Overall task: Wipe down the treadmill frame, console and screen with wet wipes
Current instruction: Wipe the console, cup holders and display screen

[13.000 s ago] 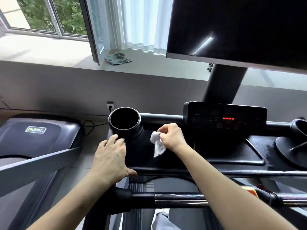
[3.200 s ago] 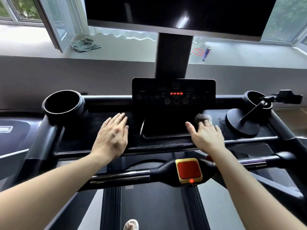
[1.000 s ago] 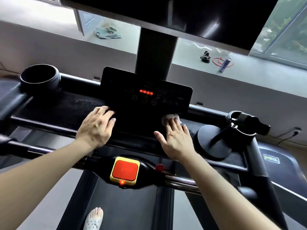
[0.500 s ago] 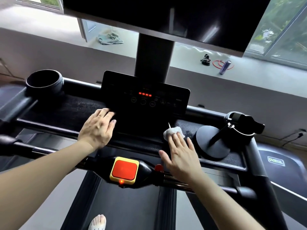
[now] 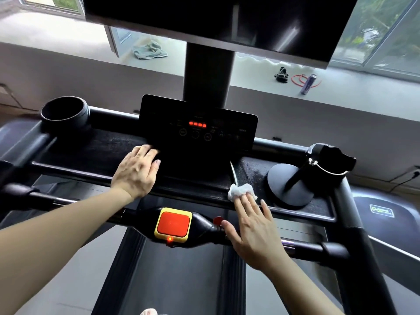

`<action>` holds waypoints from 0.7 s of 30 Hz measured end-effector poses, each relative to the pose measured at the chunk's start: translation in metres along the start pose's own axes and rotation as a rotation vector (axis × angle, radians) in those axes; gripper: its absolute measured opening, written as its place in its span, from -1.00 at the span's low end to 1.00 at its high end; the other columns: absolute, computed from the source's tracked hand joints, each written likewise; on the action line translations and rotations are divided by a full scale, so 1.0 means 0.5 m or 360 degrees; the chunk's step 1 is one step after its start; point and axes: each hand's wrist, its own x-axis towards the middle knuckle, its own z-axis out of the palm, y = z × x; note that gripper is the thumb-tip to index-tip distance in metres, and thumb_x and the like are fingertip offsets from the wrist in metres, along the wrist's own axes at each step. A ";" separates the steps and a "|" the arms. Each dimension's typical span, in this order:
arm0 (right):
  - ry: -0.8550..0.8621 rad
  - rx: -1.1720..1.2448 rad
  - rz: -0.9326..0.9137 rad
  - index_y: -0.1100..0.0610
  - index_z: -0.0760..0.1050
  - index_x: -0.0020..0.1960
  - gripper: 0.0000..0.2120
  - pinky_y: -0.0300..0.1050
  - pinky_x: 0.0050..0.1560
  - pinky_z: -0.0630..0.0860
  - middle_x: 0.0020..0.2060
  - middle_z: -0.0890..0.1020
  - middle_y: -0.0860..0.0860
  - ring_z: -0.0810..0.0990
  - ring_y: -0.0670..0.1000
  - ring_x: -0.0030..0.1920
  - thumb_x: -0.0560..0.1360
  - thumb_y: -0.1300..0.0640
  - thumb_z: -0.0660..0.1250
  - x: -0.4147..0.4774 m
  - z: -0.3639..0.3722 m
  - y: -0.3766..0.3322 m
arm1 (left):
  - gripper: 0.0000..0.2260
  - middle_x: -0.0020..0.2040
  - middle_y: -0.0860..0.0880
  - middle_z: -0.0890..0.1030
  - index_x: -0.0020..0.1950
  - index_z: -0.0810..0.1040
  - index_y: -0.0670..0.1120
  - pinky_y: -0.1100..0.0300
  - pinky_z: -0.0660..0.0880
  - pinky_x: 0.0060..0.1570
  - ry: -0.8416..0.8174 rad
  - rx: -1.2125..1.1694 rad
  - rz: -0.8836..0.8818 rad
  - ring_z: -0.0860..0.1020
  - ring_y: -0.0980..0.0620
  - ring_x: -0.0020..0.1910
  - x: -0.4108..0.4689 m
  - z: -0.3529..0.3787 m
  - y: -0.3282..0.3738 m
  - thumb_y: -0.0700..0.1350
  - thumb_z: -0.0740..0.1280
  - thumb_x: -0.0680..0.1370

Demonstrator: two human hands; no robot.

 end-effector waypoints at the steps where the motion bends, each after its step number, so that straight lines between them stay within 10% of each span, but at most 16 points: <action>1: 0.0005 0.0002 -0.0009 0.07 0.01 0.67 -0.21 0.08 0.62 -0.11 0.65 0.09 0.00 -0.08 -0.02 0.65 0.60 -0.38 -0.17 -0.011 0.000 -0.001 | -0.53 0.35 -0.13 0.50 0.35 0.53 -0.20 -0.07 0.36 0.40 0.0003 -0.0001 0.0002 0.41 -0.12 0.36 0.000 0.000 0.000 0.06 0.06 0.66; 11: 0.0178 0.0201 -0.0314 0.08 0.33 0.52 -0.40 0.13 0.61 0.01 0.48 0.40 -0.04 0.20 -0.02 0.57 0.62 -0.24 0.01 0.092 0.018 -0.184 | -0.56 0.31 -0.14 0.52 0.31 0.54 -0.21 -0.09 0.39 0.37 0.0001 0.0001 0.0034 0.43 -0.14 0.33 0.002 0.000 -0.008 0.03 0.06 0.65; 21: 0.0353 -0.0071 0.0272 0.20 0.41 0.50 -0.32 0.12 0.57 0.15 0.45 0.49 0.12 0.37 0.10 0.53 0.61 -0.25 0.01 -0.005 0.034 -0.031 | -0.55 0.33 -0.16 0.52 0.33 0.53 -0.21 -0.07 0.37 0.38 0.0057 -0.0020 0.0046 0.42 -0.15 0.34 -0.001 0.004 -0.006 0.04 0.05 0.66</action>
